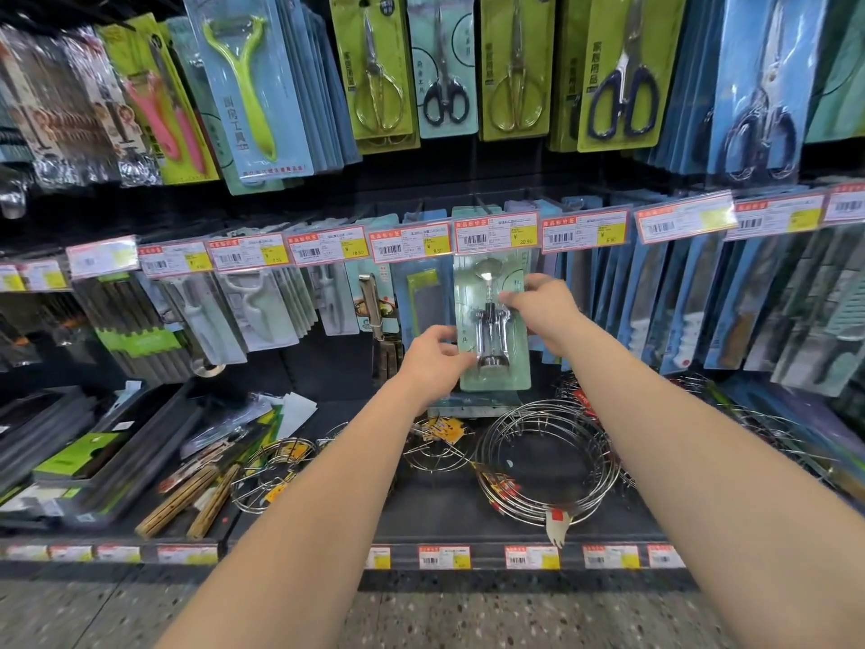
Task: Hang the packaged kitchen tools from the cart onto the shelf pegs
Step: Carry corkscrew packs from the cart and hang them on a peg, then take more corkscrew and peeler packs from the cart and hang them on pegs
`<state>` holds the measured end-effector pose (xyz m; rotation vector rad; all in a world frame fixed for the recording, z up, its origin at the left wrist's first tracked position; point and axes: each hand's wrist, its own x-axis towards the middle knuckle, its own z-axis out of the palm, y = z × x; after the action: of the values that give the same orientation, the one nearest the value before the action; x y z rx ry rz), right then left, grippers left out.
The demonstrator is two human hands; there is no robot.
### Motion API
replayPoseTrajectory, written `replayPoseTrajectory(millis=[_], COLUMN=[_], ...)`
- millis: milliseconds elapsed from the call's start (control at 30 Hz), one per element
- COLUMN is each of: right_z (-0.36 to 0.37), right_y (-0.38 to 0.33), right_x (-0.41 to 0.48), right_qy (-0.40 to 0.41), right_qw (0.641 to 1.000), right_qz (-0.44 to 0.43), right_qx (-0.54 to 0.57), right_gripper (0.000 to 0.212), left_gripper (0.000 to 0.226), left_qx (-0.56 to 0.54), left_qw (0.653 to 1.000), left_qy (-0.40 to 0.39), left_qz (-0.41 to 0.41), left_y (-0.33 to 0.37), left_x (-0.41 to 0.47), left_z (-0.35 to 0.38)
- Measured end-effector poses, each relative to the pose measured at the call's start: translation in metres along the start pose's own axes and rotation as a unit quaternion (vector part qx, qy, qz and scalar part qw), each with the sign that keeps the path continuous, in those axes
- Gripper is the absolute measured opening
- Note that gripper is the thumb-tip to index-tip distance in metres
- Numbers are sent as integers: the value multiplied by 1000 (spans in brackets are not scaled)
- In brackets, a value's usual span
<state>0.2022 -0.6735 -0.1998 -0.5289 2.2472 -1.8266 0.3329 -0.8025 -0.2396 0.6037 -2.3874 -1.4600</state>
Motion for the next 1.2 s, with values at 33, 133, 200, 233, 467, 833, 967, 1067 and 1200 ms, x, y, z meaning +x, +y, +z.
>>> replayPoseTrajectory(millis=[33,133,200,233,467,833,967,1067,1200], right_z=[2,3,-1,-4,-23,-144,-219,-281,-365], right_y=[-1,-6,-3,0,29,-89,-178,-244,-307], right_x=[5,17,24,26,2,-121,-170,-207,-245], right_qy=[4,1,7,13,10,-33,9,36,100], right_qw=[1000,999,997,995,976,886,872,868,861], right_qz=[3,33,63,71,85,176,221,257,293], right_qx=[-7,-25,-53,-73,-200,-427,-436,-423,-403], right_gripper=[62,62,65,69,50,32,36,38,37], left_gripper=[67,72,68,65,46,48,48,42,43], left_qx=[5,2,-4,-2,101,493,467,449,449], left_qw=[1000,1000,1000,1000,995,833,827,821,786], left_qy=[1,15,7,4,-6,-189,-251,-293,-327], left_qz=[-1,3,2,1,10,165,184,197,273], left_y=[2,6,7,7,8,204,332,422,521], left_x=[1,0,-1,0,-9,-66,-81,-98,-130], left_z=[-1,-6,-7,-7,-8,-24,-18,2,50])
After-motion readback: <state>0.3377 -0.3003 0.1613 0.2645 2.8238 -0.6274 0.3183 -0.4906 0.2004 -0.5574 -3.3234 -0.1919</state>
